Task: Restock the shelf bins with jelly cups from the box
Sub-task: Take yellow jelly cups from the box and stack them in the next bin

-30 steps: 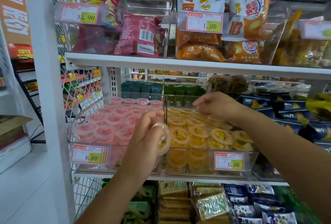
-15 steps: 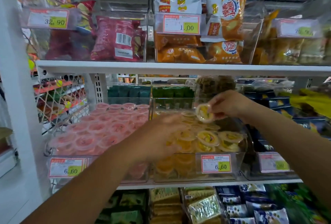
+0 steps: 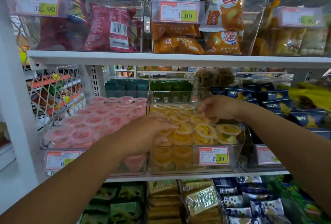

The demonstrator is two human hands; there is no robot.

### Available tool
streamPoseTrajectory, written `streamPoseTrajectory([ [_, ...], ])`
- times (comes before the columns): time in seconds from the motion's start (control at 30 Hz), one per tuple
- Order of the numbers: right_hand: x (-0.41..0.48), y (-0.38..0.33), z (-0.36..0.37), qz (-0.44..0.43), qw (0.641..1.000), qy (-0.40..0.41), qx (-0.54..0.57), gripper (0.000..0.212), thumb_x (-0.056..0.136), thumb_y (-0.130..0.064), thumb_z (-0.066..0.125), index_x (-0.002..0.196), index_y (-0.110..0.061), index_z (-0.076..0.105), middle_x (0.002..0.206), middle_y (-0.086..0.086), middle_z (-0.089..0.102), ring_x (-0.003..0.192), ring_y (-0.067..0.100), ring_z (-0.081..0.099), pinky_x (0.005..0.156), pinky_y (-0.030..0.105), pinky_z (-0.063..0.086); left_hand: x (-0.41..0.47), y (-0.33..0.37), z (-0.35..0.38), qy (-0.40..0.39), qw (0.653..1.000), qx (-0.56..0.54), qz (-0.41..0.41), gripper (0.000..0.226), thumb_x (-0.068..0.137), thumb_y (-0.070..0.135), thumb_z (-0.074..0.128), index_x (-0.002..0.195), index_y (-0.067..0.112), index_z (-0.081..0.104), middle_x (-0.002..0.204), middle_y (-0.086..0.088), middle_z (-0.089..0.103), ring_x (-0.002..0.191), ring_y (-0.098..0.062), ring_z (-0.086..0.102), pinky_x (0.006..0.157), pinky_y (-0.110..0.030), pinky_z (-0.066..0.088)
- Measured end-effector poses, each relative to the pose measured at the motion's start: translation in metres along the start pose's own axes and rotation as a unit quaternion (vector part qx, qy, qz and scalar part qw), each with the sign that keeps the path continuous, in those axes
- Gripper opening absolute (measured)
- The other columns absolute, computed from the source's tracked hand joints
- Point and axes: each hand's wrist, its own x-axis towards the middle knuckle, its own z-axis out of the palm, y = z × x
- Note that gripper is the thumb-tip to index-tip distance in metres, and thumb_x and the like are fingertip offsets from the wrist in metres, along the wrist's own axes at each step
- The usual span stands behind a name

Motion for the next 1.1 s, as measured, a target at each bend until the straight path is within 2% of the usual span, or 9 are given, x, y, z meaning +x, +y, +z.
streamPoseTrajectory([
  [0.2, -0.032, 0.003, -0.011, -0.057, 0.989, -0.13, -0.044, 0.057, 0.081, -0.042, 0.072, 0.134, -0.045, 0.049, 0.146, -0.016, 0.035, 0.131, 0.009, 0.036, 0.104, 0.025, 0.03, -0.001, 0.003, 0.001, 0.009, 1.0, -0.015, -0.01, 0.053, 0.094, 0.031, 0.06, 0.142, 0.042, 0.041, 0.151, 0.02, 0.034, 0.139, -0.003, 0.029, 0.111, -0.021, 0.019],
  [0.37, -0.04, 0.01, 0.002, -0.074, 0.99, -0.108, -0.055, 0.051, 0.084, -0.046, 0.068, 0.131, -0.049, 0.049, 0.151, -0.015, 0.034, 0.136, 0.012, 0.036, 0.106, 0.026, 0.034, -0.011, 0.016, -0.003, 0.056, 0.997, -0.06, -0.013, 0.048, 0.097, 0.032, 0.054, 0.142, 0.041, 0.04, 0.152, 0.022, 0.029, 0.139, 0.002, 0.025, 0.109, -0.018, 0.017],
  [0.5, -0.064, 0.006, 0.012, -0.133, 0.988, 0.075, -0.011, 0.042, 0.086, -0.043, 0.064, 0.128, -0.043, 0.055, 0.141, -0.015, 0.045, 0.127, 0.002, 0.042, 0.098, 0.019, 0.033, -0.037, 0.029, -0.002, 0.158, 0.984, -0.079, -0.009, 0.038, 0.098, 0.032, 0.051, 0.136, 0.041, 0.049, 0.142, 0.026, 0.037, 0.13, 0.008, 0.031, 0.109, -0.021, 0.025],
  [0.6, -0.105, -0.007, 0.051, -0.209, 0.928, 0.227, 0.208, 0.021, 0.091, -0.027, 0.063, 0.111, -0.032, 0.066, 0.111, -0.011, 0.064, 0.101, 0.006, 0.06, 0.084, 0.023, 0.051, -0.069, 0.046, 0.016, 0.205, 0.968, -0.145, -0.009, 0.031, 0.097, 0.027, 0.055, 0.124, 0.04, 0.061, 0.124, 0.023, 0.058, 0.111, 0.005, 0.053, 0.095, -0.015, 0.043],
  [0.63, -0.119, -0.01, 0.067, -0.223, 0.914, 0.205, 0.27, 0.018, 0.09, -0.023, 0.063, 0.107, -0.029, 0.067, 0.103, -0.005, 0.067, 0.094, 0.011, 0.063, 0.078, 0.026, 0.054, -0.081, 0.05, 0.027, 0.191, 0.966, -0.175, -0.019, 0.028, 0.096, 0.028, 0.056, 0.12, 0.04, 0.063, 0.116, 0.023, 0.062, 0.103, 0.004, 0.057, 0.088, -0.012, 0.046],
  [0.7, -0.142, -0.01, 0.106, -0.213, 0.914, 0.045, 0.343, 0.018, 0.087, -0.026, 0.063, 0.104, -0.027, 0.068, 0.096, 0.006, 0.069, 0.086, 0.02, 0.067, 0.066, 0.028, 0.056, -0.103, 0.058, 0.054, 0.107, 0.971, -0.21, -0.046, 0.021, 0.096, 0.03, 0.056, 0.112, 0.036, 0.068, 0.106, 0.019, 0.065, 0.093, 0.0, 0.06, 0.081, -0.015, 0.049],
  [0.83, -0.151, 0.025, 0.217, -0.084, 0.926, -0.291, 0.226, 0.022, 0.092, -0.032, 0.061, 0.114, -0.033, 0.061, 0.099, 0.007, 0.07, 0.089, 0.026, 0.068, 0.073, 0.032, 0.057, -0.148, 0.051, 0.155, -0.175, 0.958, -0.198, -0.113, 0.02, 0.097, 0.033, 0.054, 0.102, 0.022, 0.071, 0.095, 0.006, 0.065, 0.08, -0.008, 0.059, 0.073, -0.034, 0.049],
  [0.97, -0.158, 0.088, 0.364, 0.075, 0.888, -0.397, 0.218, 0.015, 0.098, -0.021, 0.054, 0.11, -0.027, 0.058, 0.101, -0.001, 0.062, 0.086, 0.013, 0.06, 0.075, 0.027, 0.05, -0.204, 0.04, 0.286, -0.328, 0.897, -0.233, -0.181, 0.022, 0.097, 0.03, 0.053, 0.11, 0.02, 0.067, 0.107, 0.001, 0.068, 0.097, -0.017, 0.064, 0.081, -0.033, 0.049],
  [1.1, -0.186, 0.145, 0.47, 0.267, 0.848, -0.363, 0.279, 0.017, 0.1, -0.017, 0.05, 0.109, -0.022, 0.063, 0.124, 0.009, 0.061, 0.107, 0.025, 0.06, 0.08, 0.028, 0.052, -0.247, 0.043, 0.374, -0.402, 0.816, -0.31, -0.277, 0.035, 0.101, 0.032, 0.047, 0.133, 0.022, 0.055, 0.125, -0.003, 0.058, 0.101, -0.019, 0.057, 0.093, -0.039, 0.048],
])
